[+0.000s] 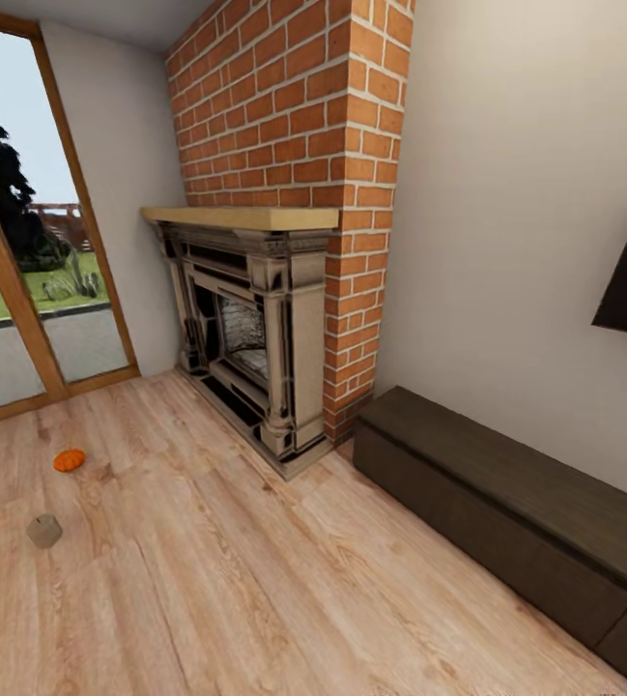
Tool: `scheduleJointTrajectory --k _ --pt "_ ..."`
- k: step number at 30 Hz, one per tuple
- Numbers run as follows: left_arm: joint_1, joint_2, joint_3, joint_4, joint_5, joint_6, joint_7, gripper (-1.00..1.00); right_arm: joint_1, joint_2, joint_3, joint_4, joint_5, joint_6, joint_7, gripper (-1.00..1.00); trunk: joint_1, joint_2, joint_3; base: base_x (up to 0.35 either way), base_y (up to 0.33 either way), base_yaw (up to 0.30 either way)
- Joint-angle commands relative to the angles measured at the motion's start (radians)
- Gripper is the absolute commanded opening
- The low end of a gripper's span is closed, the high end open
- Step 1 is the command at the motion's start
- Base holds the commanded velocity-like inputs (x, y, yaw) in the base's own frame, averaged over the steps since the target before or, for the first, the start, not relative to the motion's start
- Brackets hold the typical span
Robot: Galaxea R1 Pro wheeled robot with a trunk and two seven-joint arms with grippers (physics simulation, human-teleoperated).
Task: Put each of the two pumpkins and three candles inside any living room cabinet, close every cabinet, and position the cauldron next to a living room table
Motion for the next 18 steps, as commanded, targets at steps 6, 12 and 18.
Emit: scheduleJointTrajectory --k 6,12,18 --pt "0.000 0.001 0.000 0.000 0.000 -0.003 -0.001 1.00 0.000 -0.001 -0.001 0.000 -0.002 0.000 0.000 1.00 0.000 0.000 -0.004 0.233 0.194 -0.268" --pt "0.000 0.001 0.000 0.000 0.000 -0.003 -0.001 1.00 0.000 -0.002 -0.001 0.000 -0.004 0.000 0.000 1.00 0.000 0.000 -0.007 0.254 0.232 -0.269" --pt "0.000 0.001 0.000 0.000 0.000 -0.003 0.000 1.00 0.000 -0.001 -0.002 0.000 -0.004 -0.001 0.000 1.00 0.000 0.000 -0.010 0.256 0.235 -0.270"
